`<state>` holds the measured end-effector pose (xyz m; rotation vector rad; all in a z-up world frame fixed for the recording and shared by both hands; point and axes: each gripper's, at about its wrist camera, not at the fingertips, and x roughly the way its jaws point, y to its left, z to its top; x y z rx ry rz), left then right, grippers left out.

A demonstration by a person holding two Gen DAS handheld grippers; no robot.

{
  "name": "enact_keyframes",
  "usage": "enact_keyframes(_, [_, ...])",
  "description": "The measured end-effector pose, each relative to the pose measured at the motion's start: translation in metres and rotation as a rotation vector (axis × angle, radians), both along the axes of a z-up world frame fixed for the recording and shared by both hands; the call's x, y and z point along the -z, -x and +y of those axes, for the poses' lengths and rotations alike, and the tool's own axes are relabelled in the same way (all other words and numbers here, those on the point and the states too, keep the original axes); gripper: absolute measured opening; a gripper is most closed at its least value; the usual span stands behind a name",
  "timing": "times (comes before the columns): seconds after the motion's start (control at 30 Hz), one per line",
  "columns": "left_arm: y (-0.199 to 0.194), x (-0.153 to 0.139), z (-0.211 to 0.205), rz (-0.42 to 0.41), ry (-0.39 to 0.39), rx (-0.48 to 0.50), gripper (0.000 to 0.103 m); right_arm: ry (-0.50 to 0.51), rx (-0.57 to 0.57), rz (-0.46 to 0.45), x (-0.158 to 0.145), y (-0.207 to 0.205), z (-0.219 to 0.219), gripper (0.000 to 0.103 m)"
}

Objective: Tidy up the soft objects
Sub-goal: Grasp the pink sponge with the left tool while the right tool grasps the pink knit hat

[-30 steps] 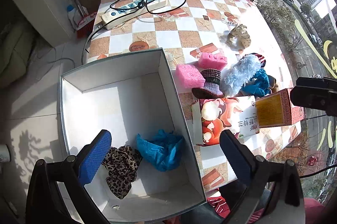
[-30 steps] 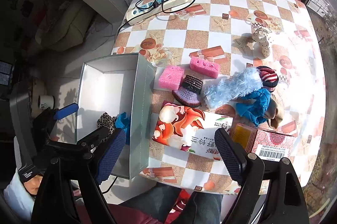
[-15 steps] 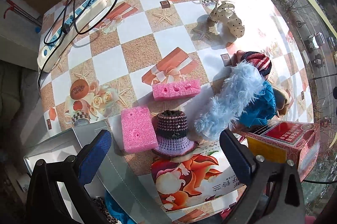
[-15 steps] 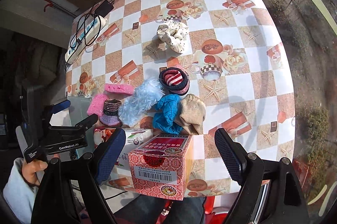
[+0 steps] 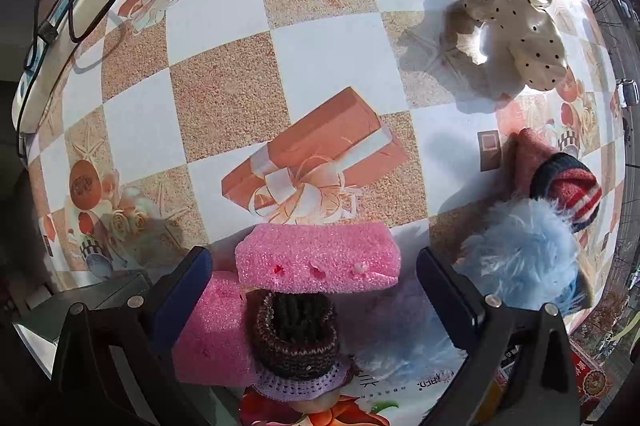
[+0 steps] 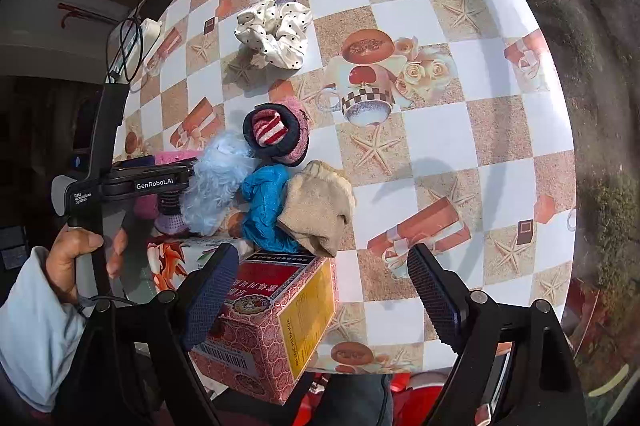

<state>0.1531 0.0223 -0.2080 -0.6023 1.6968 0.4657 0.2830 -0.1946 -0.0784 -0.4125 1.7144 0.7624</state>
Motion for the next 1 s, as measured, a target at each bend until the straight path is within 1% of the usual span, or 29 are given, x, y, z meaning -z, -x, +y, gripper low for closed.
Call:
enact_keyframes(0.13, [-0.003, 0.006, 0.003, 0.020, 0.003, -0.008, 0.100, 0.000, -0.028, 0.012, 0.009, -0.004, 0.012, 0.088])
enact_keyframes(0.2, [-0.004, 0.007, 0.005, 0.014, 0.020, -0.014, 0.090, 0.002, -0.040, 0.016, 0.015, -0.007, 0.020, 0.088])
enact_keyframes(0.23, [-0.005, 0.007, 0.006, 0.014, 0.027, -0.018, 0.089, 0.003, -0.044, 0.018, 0.018, -0.009, 0.025, 0.088])
enact_keyframes(0.27, [-0.005, 0.007, 0.006, 0.011, 0.030, -0.020, 0.083, 0.006, -0.046, 0.019, 0.022, -0.011, 0.030, 0.088])
enact_keyframes(0.3, [-0.005, 0.007, 0.007, 0.008, 0.031, -0.020, 0.075, 0.009, -0.046, 0.025, 0.026, -0.013, 0.035, 0.088])
enact_keyframes(0.37, [-0.005, 0.006, 0.006, -0.001, 0.027, -0.023, 0.074, 0.014, -0.039, 0.045, 0.036, -0.019, 0.045, 0.088])
enact_keyframes(0.5, [-0.009, -0.008, 0.003, -0.055, -0.006, -0.036, 0.074, 0.020, 0.004, 0.097, 0.060, -0.034, 0.066, 0.088])
enact_keyframes(0.63, [-0.004, -0.029, 0.009, -0.089, -0.053, -0.047, 0.074, 0.032, 0.054, 0.187, 0.092, -0.042, 0.082, 0.088])
enact_keyframes(0.8, [0.000, -0.051, 0.010, -0.108, -0.117, -0.035, 0.074, 0.062, 0.086, 0.284, 0.124, -0.038, 0.089, 0.086])
enact_keyframes(0.83, [0.000, -0.055, 0.009, -0.110, -0.128, -0.031, 0.074, 0.058, 0.100, 0.304, 0.128, -0.038, 0.088, 0.075])
enact_keyframes(0.87, [-0.001, -0.060, 0.008, -0.113, -0.138, -0.027, 0.074, 0.050, 0.114, 0.331, 0.131, -0.037, 0.087, 0.059])
enact_keyframes(0.93, [0.001, -0.067, 0.008, -0.120, -0.149, -0.025, 0.074, 0.044, 0.126, 0.362, 0.132, -0.036, 0.086, 0.045])
enact_keyframes(0.97, [0.004, -0.071, 0.008, -0.124, -0.154, -0.026, 0.074, 0.044, 0.125, 0.352, 0.130, -0.036, 0.085, 0.035])
enact_keyframes(1.0, [0.005, -0.075, 0.006, -0.130, -0.159, -0.026, 0.074, 0.042, 0.125, 0.336, 0.127, -0.036, 0.084, 0.034])
